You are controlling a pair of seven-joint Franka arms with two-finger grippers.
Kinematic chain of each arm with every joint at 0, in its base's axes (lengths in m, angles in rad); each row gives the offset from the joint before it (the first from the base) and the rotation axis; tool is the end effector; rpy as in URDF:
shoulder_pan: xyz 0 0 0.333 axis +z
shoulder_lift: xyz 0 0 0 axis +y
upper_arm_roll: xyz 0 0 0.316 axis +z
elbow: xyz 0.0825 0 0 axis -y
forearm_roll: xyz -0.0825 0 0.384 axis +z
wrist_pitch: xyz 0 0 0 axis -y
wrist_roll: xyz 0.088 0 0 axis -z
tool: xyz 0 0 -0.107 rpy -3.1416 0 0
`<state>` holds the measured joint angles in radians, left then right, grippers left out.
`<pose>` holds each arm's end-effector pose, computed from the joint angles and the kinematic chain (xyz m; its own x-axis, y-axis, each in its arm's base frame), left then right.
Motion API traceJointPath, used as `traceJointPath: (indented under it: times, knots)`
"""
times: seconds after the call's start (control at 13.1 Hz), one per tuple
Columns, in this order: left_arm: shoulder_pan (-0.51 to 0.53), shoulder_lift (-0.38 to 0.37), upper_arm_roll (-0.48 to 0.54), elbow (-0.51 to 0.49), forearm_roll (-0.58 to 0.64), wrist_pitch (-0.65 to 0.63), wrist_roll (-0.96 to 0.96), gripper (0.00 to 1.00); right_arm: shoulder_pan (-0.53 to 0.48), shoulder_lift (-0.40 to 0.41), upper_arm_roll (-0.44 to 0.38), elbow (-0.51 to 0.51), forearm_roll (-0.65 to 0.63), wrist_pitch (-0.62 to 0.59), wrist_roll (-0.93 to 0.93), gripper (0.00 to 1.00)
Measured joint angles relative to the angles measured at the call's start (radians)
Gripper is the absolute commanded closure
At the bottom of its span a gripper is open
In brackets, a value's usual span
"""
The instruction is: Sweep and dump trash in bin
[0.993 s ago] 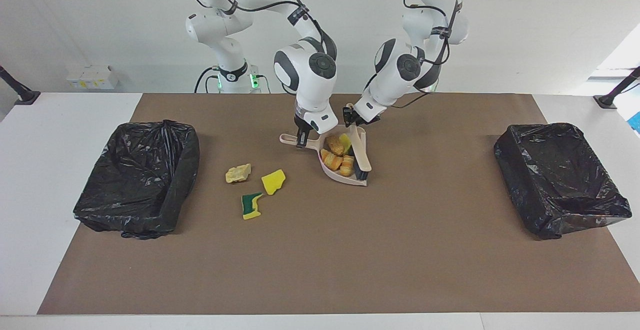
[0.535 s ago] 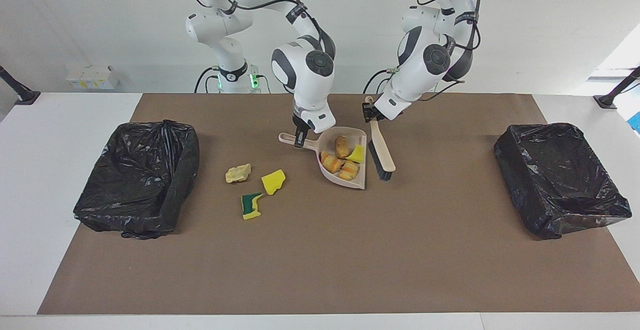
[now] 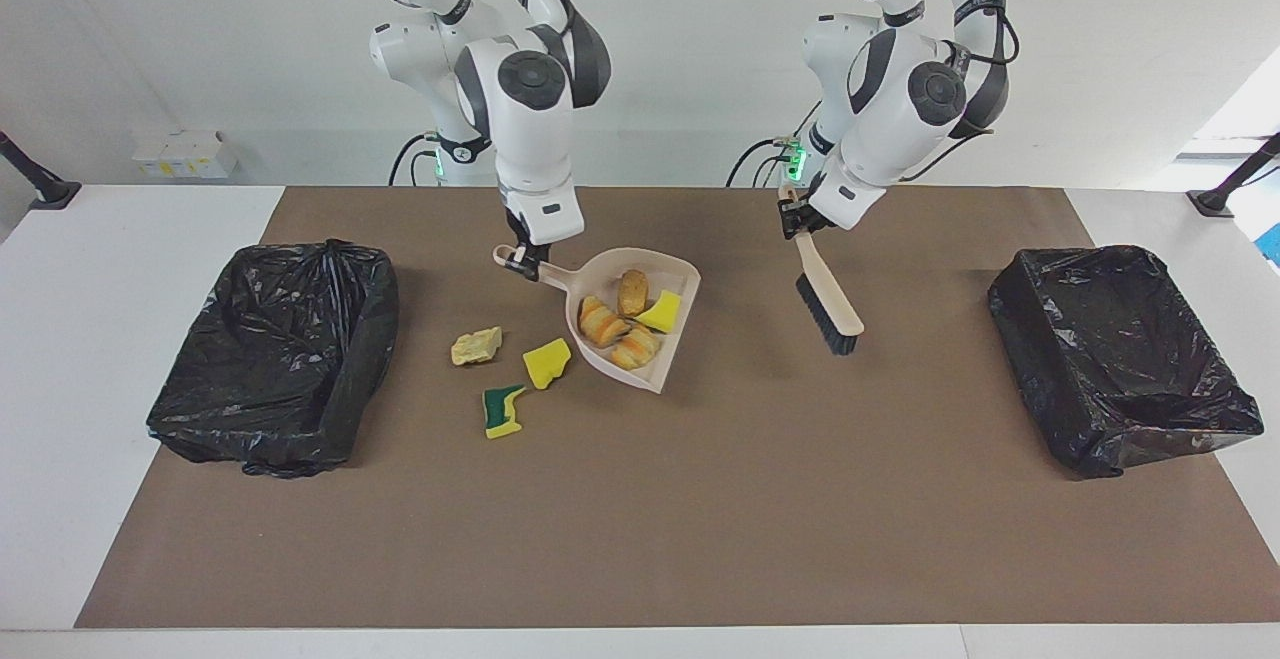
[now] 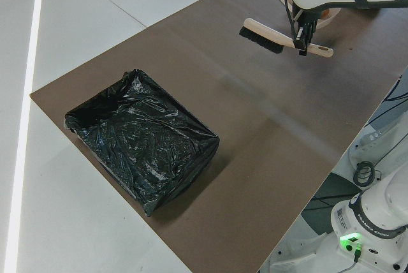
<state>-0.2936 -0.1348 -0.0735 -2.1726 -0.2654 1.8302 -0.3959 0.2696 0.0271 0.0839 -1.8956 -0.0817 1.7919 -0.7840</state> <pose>0.4445 -0.1944 0.4373 0.9534 0.1022 -0.2839 0.1425 -0.9819 0.1248 0.5216 0.1847 0.4745 0.3917 0.9085 -0.1452 0.9152 -0.4010 -0.0398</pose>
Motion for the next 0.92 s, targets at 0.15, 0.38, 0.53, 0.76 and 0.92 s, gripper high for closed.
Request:
traceJointPath:
  times: [0.15, 0.38, 0.53, 0.76, 0.92]
  knots:
    - [-0.007, 0.001, -0.014, -0.03, 0.01, 0.022, -0.011, 1.0, -0.127, -0.013, -0.005, 0.08, 0.002, -0.103, -0.091, 1.0]
    - [-0.12, 0.003, -0.028, -0.089, 0.01, 0.09, -0.105, 1.0, -0.355, -0.015, -0.012, 0.164, 0.005, -0.2, -0.252, 1.0]
    - [-0.229, 0.007, -0.036, -0.111, 0.01, 0.149, -0.225, 1.0, -0.497, -0.014, -0.019, 0.168, 0.003, -0.202, -0.357, 1.0]
    - [-0.355, 0.038, -0.042, -0.131, 0.01, 0.176, -0.291, 1.0, -0.641, -0.013, -0.028, 0.168, -0.071, -0.187, -0.543, 1.0]
    - [-0.387, 0.053, -0.043, -0.164, 0.001, 0.196, -0.292, 1.0, -0.692, -0.012, -0.029, 0.168, -0.172, -0.102, -0.616, 1.0]
